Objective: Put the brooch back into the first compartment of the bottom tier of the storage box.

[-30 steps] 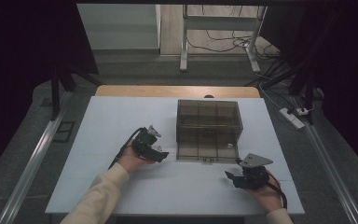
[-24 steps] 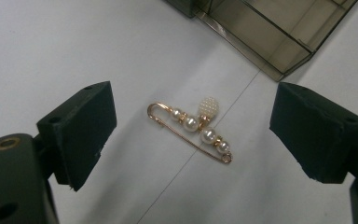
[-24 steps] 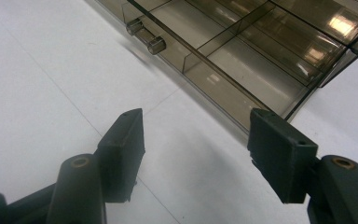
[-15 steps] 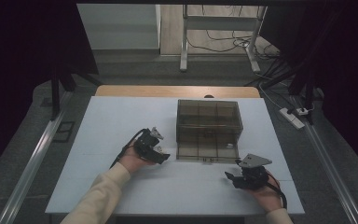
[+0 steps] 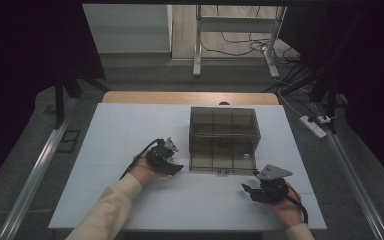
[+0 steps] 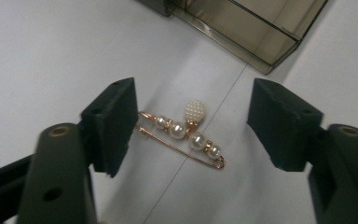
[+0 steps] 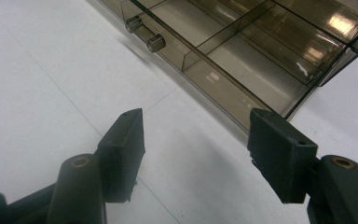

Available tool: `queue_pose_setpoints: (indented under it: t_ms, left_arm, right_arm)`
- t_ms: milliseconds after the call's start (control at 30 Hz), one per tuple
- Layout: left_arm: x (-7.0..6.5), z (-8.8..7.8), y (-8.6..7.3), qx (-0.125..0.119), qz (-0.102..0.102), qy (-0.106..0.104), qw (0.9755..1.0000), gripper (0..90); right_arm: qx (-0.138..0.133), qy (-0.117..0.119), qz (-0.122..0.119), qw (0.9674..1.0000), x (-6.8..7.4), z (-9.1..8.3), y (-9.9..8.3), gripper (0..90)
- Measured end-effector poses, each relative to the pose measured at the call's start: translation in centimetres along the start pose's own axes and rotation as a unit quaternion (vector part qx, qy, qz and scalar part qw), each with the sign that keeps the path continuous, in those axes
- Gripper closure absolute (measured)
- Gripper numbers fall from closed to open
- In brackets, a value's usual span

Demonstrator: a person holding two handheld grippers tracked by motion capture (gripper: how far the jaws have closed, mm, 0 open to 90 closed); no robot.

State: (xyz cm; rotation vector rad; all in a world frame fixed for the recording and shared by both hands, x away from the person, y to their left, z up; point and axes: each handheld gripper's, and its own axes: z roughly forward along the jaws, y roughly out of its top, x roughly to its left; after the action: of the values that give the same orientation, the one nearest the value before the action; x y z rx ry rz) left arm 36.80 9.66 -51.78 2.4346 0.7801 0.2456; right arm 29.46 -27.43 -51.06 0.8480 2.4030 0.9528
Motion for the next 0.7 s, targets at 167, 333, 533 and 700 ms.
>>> queue_pose_setpoints:
  t_ms: [167,333,533,700]
  left_arm:
    - [0.04,0.05,-0.14,0.005,0.013,-0.004,0.9999,45.2]
    - [0.12,0.03,-0.19,0.001,0.016,-0.003,0.9999,52.0]
    - [0.19,-0.01,-0.25,0.000,0.016,-0.002,0.9999,60.6]
    - [0.14,0.36,-0.32,0.011,0.018,-0.012,0.9997,71.5]
  right_arm:
    - [-0.001,0.000,0.002,1.0000,-0.04,-0.01,-0.01,36.1]
    - [-0.001,0.000,0.001,1.0000,-0.01,-0.01,-0.01,36.1]
    - [0.000,0.000,0.001,1.0000,-0.03,0.00,-0.03,36.1]
    - [0.001,0.000,-0.001,1.0000,-0.03,-0.01,-0.01,36.1]
